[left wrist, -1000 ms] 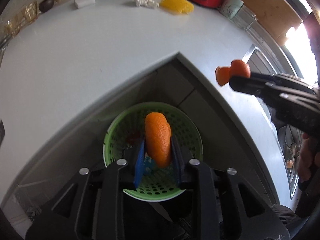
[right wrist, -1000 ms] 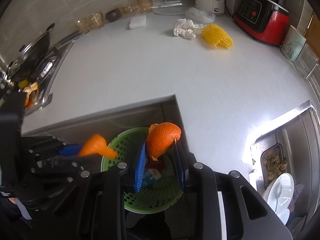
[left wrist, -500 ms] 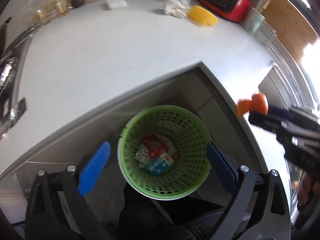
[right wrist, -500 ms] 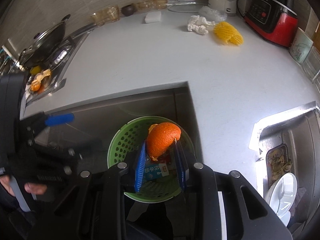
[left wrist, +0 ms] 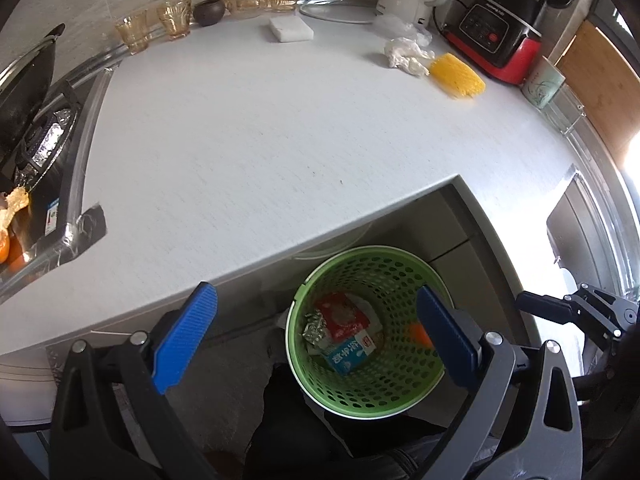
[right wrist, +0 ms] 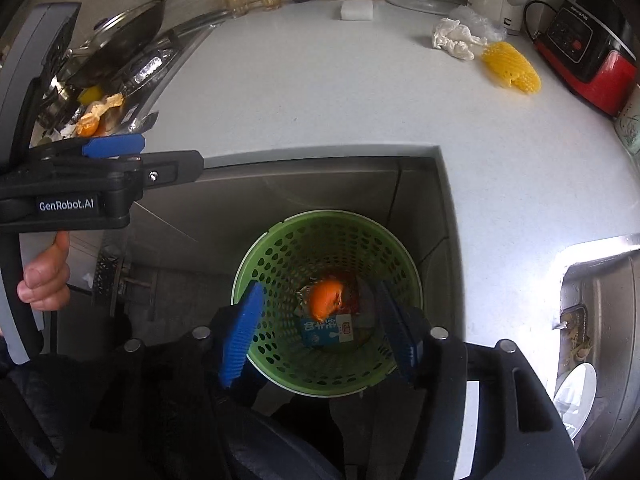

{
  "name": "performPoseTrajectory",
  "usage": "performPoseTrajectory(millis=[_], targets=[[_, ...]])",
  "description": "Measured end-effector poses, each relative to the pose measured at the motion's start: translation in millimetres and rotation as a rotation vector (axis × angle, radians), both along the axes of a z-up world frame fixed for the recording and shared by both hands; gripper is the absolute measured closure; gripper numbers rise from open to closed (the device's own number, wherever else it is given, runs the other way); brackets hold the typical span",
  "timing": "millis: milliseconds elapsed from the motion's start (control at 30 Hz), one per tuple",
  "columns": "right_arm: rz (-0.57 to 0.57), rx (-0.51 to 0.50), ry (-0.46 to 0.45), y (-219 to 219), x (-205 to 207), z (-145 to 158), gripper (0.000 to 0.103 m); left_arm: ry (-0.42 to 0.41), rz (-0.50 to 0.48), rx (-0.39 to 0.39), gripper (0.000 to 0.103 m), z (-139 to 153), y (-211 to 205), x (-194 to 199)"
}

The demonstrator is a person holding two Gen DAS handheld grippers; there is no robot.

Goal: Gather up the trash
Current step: 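Open both grippers to drop the orange peels into the green basket, then grasp the white tissue with the left gripper while the right grasps the yellow foam net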

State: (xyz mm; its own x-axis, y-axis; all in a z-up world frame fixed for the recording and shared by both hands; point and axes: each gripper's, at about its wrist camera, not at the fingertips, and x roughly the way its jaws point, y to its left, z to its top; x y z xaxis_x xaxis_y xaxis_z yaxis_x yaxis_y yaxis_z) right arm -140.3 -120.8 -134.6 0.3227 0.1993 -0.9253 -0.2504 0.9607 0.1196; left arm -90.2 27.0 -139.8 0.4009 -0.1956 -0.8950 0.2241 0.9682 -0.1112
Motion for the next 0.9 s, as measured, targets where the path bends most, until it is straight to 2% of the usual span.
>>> performPoseTrajectory(millis=[133,300,733,800,900], targets=[[-0.017,0.002,0.005,-1,7,0,0.043,0.0,-0.008,0.008,0.008,0,2,4],[-0.052,-0.006,-0.014,-6,19,6,0.034,-0.007,-0.023,0.013,0.008,1,3,11],[-0.127,-0.022,-0.022,-12,40,9,0.023,-0.015,-0.077,-0.007,0.008,5,-4,37],[-0.152,-0.029,-0.026,-14,45,11,0.013,-0.015,-0.096,-0.016,0.008,6,-7,44],[-0.195,-0.043,-0.038,-17,54,15,0.005,-0.024,-0.13,-0.026,0.008,8,-13,54]])
